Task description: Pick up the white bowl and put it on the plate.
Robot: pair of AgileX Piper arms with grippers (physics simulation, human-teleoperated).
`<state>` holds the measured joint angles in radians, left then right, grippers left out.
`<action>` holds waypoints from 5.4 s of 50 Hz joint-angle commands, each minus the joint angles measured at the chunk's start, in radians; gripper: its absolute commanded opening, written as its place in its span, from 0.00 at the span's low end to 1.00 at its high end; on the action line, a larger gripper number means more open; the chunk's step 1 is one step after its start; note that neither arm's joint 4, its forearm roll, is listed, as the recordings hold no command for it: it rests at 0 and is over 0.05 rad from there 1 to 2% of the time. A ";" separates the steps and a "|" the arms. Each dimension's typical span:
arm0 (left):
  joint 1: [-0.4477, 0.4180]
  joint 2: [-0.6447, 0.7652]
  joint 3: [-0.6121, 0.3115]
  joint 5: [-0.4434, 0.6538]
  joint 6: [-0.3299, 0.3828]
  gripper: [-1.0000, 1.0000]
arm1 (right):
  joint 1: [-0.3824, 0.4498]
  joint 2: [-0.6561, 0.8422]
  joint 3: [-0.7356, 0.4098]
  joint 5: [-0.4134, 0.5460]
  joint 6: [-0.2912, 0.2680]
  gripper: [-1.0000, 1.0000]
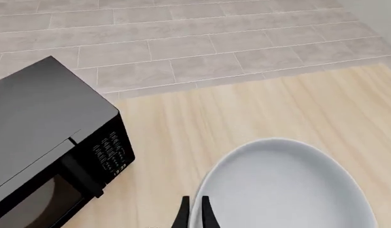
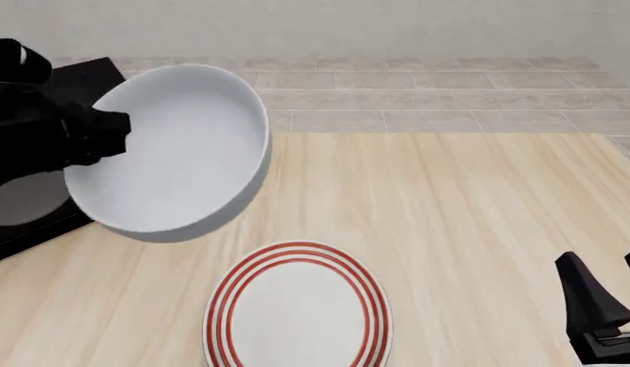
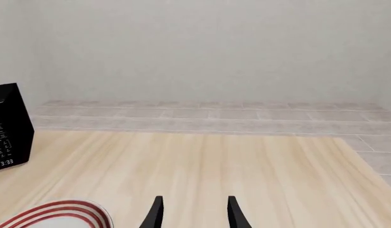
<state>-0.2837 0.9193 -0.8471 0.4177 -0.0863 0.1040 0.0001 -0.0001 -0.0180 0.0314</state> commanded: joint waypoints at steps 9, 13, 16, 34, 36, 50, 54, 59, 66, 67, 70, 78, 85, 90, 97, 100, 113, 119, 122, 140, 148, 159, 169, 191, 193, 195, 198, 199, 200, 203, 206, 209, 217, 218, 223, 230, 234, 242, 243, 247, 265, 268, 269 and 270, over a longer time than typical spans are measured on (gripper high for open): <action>-0.129 0.028 0.138 -0.142 0.008 0.00 | -0.003 0.000 0.000 0.003 0.006 1.00; -0.144 0.031 0.151 -0.164 0.014 0.00 | -0.002 0.000 0.000 0.004 0.006 1.00; -0.132 0.016 0.182 -0.195 0.038 0.00 | -0.001 0.000 0.000 0.004 0.005 1.00; -0.206 0.117 0.243 -0.319 0.021 0.00 | -0.005 0.000 0.000 0.004 0.004 1.00; -0.217 0.133 0.246 -0.331 0.018 0.00 | -0.006 0.000 0.000 0.002 0.005 1.00; -0.288 0.208 0.258 -0.387 -0.031 0.00 | -0.008 0.000 0.000 -0.007 0.002 1.00; -0.303 0.231 0.254 -0.398 -0.044 0.00 | -0.004 0.000 0.000 -0.008 0.001 1.00; -0.315 0.265 0.258 -0.426 -0.051 0.00 | -0.001 0.000 0.000 -0.008 0.000 1.00; -0.347 0.334 0.251 -0.465 -0.088 0.00 | -0.005 0.000 0.000 -0.008 -0.001 1.00; -0.348 0.337 0.253 -0.473 -0.085 0.00 | -0.005 0.000 0.000 -0.008 0.000 1.00; -0.353 0.370 0.254 -0.494 -0.094 0.00 | -0.006 0.000 0.000 -0.007 -0.001 1.00; -0.374 0.448 0.273 -0.555 -0.138 0.00 | -0.012 0.000 0.000 -0.007 0.004 1.00; -0.372 0.481 0.285 -0.582 -0.144 0.00 | -0.009 0.000 0.000 -0.005 0.004 1.00; -0.364 0.489 0.303 -0.599 -0.144 0.00 | -0.008 0.000 0.000 -0.004 0.004 1.00; -0.336 0.513 0.322 -0.620 -0.151 0.00 | -0.009 0.000 0.000 -0.001 0.002 1.00; -0.335 0.517 0.328 -0.627 -0.149 0.00 | -0.006 0.000 0.000 -0.002 0.003 1.00; -0.323 0.548 0.338 -0.652 -0.138 0.00 | -0.004 0.000 0.000 0.003 0.007 1.00; -0.334 0.576 0.336 -0.669 -0.146 0.00 | -0.002 0.000 0.000 0.003 0.012 1.00; -0.338 0.586 0.334 -0.671 -0.147 0.00 | -0.001 0.000 0.000 0.004 0.013 1.00; -0.351 0.594 0.344 -0.676 -0.155 0.00 | -0.002 0.000 0.000 -0.003 0.014 1.00; -0.325 0.605 0.359 -0.698 -0.131 0.00 | 0.001 0.000 0.000 -0.004 0.013 1.00; -0.330 0.637 0.361 -0.718 -0.126 0.00 | 0.004 0.000 0.000 -0.003 0.015 1.00; -0.337 0.652 0.363 -0.732 -0.125 0.00 | 0.004 0.000 0.000 -0.002 0.015 1.00; -0.340 0.683 0.371 -0.763 -0.120 0.00 | 0.001 0.000 0.000 -0.005 0.018 1.00; -0.337 0.690 0.371 -0.767 -0.119 0.00 | 0.002 0.000 0.000 -0.004 0.018 1.00; -0.340 0.694 0.371 -0.772 -0.118 0.00 | 0.002 0.000 0.000 -0.004 0.018 1.00; -0.339 0.695 0.373 -0.776 -0.116 0.00 | 0.002 0.000 0.000 -0.005 0.019 1.00; -0.343 0.700 0.369 -0.776 -0.120 0.00 | 0.000 0.000 0.000 -0.005 0.018 1.00; -0.343 0.704 0.369 -0.777 -0.120 0.00 | 0.000 0.000 0.000 -0.005 0.018 1.00; -0.339 0.700 0.373 -0.781 -0.115 0.00 | -0.001 0.000 0.000 -0.005 0.018 1.00; -0.345 0.675 0.379 -0.781 -0.112 0.00 | -0.002 0.000 0.000 -0.005 0.019 1.00; -0.338 0.669 0.380 -0.774 -0.118 1.00 | 0.000 0.000 0.000 -0.004 0.020 1.00; -0.332 0.630 0.391 -0.766 -0.109 1.00 | 0.003 0.000 0.000 -0.004 0.021 1.00; -0.332 0.623 0.392 -0.763 -0.106 1.00 | 0.003 0.000 0.000 -0.005 0.022 1.00; -0.321 0.605 0.398 -0.758 -0.099 1.00 | 0.005 0.000 0.000 -0.006 0.022 1.00; -0.300 0.496 0.433 -0.741 -0.082 1.00 | 0.005 0.000 0.000 -0.005 0.021 1.00; -0.303 0.429 0.431 -0.684 -0.094 1.00 | 0.004 0.000 0.000 -0.007 0.021 1.00; -0.272 0.238 0.441 -0.570 -0.064 1.00 | 0.005 0.000 0.000 -0.009 0.022 1.00; -0.273 0.229 0.435 -0.553 -0.070 1.00 | 0.005 0.000 0.000 -0.008 0.023 1.00; -0.269 0.143 0.424 -0.485 -0.068 1.00 | 0.003 0.000 0.000 -0.010 0.025 1.00; -0.147 -0.317 0.313 -0.108 -0.073 1.00 | -0.002 0.000 0.000 -0.015 0.026 1.00; -0.122 -0.388 0.289 -0.041 -0.068 1.00 | -0.002 0.000 0.000 -0.015 0.025 1.00; -0.124 -0.401 0.283 -0.027 -0.074 1.00 | -0.003 0.000 0.000 -0.015 0.025 1.00; -0.120 -0.418 0.272 -0.006 -0.080 1.00 | -0.003 0.000 0.000 -0.015 0.025 1.00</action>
<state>-0.4593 0.7204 -0.5068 0.2137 -0.1537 0.1038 0.0001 0.0000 -0.0316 0.0569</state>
